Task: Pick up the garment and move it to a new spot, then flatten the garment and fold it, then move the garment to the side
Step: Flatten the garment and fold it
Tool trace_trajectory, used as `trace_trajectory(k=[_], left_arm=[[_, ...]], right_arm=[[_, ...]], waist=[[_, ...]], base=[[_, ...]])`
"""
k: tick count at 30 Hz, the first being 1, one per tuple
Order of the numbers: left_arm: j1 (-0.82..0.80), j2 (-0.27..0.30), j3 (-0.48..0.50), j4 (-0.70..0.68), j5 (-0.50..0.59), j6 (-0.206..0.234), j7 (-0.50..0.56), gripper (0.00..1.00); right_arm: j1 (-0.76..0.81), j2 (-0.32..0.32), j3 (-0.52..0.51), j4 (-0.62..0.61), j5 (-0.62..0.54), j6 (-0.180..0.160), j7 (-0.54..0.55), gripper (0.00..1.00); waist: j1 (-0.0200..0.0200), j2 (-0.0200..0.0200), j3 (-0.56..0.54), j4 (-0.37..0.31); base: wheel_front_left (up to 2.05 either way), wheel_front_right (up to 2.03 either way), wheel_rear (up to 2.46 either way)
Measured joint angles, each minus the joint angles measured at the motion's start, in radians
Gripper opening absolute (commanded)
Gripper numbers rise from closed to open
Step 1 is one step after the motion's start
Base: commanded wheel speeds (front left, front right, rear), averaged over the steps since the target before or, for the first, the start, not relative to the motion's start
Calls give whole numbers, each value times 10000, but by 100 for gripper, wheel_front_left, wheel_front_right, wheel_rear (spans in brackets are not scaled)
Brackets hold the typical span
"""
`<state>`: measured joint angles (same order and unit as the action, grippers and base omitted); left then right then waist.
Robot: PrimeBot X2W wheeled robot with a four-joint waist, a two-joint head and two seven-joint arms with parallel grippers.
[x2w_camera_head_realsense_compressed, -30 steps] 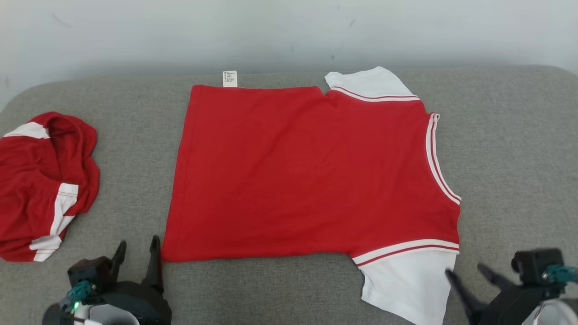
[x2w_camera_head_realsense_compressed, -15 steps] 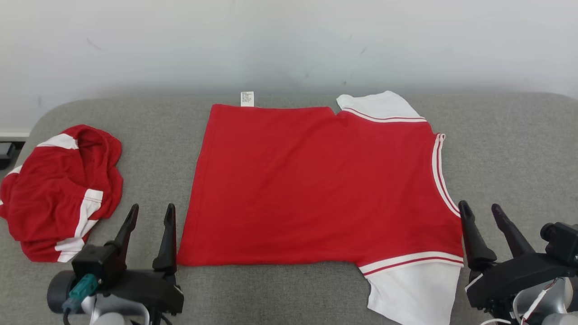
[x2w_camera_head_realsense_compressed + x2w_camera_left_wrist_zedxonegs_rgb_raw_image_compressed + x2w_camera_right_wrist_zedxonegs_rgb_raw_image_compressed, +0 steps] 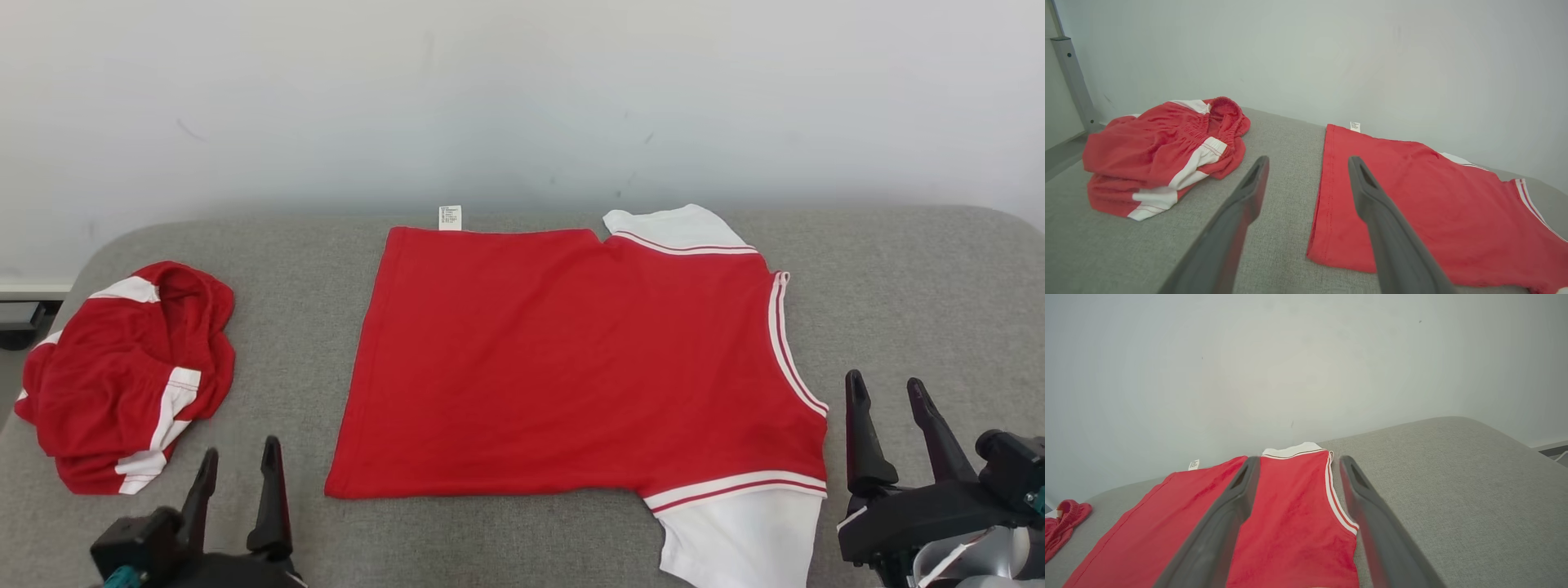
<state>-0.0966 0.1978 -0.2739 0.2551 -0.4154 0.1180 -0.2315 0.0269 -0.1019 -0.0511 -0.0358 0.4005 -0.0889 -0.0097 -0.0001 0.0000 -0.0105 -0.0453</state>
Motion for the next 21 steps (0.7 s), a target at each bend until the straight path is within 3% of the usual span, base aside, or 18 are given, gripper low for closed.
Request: trace_trajectory(k=[7, 21], left_arm=[[343, -401, 715, -188, -688, 50, 301, 100], [718, -380, 370, -746, -915, 36, 823, 100]], right_arm=[[-12, 10, 2, 441, -2, 69, -548, 100], [-151, 13, 140, 966, -150, 272, -1279, 100]], waist=[[1, 0, -77, 27], [1, 0, -42, 250]], base=[[0, 0, 0], [0, 0, 0]])
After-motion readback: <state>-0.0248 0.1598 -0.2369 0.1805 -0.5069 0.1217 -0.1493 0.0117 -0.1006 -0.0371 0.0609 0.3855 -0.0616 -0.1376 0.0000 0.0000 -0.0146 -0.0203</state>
